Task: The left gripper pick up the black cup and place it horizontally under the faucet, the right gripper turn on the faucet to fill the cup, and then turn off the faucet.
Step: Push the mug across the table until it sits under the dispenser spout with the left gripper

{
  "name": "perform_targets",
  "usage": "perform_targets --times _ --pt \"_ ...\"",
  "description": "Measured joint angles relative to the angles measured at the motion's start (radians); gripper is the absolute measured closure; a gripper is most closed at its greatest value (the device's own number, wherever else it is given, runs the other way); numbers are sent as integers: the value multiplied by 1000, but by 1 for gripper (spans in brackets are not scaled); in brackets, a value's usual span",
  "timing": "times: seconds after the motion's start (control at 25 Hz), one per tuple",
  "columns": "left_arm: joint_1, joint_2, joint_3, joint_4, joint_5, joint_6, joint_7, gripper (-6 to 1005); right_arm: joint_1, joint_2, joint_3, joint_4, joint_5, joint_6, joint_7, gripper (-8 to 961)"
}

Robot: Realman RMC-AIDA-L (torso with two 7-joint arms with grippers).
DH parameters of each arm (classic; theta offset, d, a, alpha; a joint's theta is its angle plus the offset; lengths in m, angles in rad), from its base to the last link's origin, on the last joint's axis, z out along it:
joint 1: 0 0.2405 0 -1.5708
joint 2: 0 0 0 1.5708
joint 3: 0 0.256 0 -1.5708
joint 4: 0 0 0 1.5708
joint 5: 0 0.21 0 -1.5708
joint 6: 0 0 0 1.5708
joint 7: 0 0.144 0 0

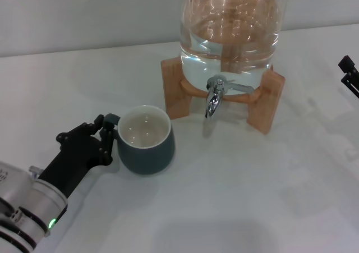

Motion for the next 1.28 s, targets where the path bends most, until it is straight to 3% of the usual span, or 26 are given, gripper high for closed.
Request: perform_targets --times 0.76,1.28 --pt "-128 -2 1 2 69 -92 1 862 7 0 0 -8 0 4 2 82" --pt "-137 -5 0 35 129 -98 -5 862 7 0 0 -10 1 5 3 82"
